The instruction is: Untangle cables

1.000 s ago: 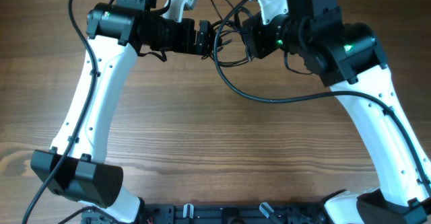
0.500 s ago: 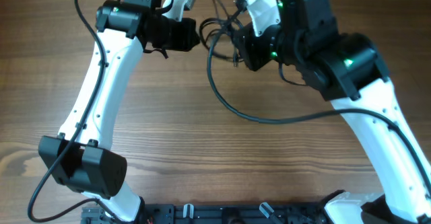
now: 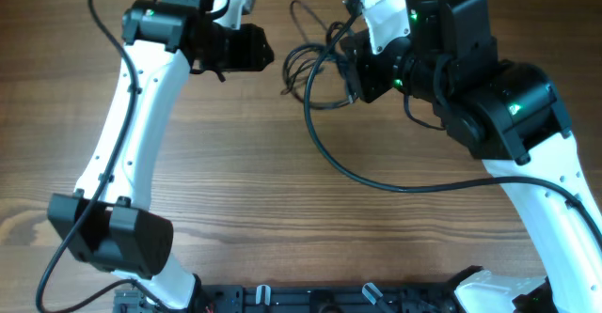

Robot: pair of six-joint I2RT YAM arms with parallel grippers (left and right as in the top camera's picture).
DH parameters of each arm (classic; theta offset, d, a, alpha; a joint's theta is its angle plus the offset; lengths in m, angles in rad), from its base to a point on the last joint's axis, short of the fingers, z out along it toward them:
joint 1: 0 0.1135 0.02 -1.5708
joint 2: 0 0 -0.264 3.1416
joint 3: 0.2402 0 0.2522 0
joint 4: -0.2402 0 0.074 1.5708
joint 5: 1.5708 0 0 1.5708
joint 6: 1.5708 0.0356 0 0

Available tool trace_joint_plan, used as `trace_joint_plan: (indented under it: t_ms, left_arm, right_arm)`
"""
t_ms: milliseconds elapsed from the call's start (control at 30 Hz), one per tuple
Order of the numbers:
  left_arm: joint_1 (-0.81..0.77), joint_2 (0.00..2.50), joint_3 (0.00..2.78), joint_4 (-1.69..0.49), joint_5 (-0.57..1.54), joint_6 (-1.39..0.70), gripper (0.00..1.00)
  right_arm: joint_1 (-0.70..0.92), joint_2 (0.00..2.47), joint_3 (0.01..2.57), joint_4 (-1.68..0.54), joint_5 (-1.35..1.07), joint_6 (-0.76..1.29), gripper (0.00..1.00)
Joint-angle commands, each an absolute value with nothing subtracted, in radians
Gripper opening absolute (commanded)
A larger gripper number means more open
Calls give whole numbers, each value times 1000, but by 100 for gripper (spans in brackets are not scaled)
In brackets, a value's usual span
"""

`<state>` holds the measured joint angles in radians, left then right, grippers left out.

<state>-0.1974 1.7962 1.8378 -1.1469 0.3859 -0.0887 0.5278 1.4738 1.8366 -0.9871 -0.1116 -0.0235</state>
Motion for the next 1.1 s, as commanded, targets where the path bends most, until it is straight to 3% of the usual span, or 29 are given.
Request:
trace_joint_plan:
  t_ms: [0,33,167,467,1067]
  left_arm:
    - [-146,1706,1846,-1181,422,-142,58]
    - [-141,1694,1846,-1194,471,-142,63]
    - [-145,1674,1846,-1213,641,-143,63]
    - [-199,1675,1846,-1135,645,-173,67]
    - [-320,1717,1836,-1110,395,-196,63]
  right_arm:
    - [530,1467,1840,-970,-52,-27,4]
    - [530,1470,1840,-965,-52,-27,4]
    - [530,1484,1840,-952,-53,-23,4]
    - [530,1489,1840,-955,-217,-23,4]
    - [530,1488,1840,-966,-292,-19,4]
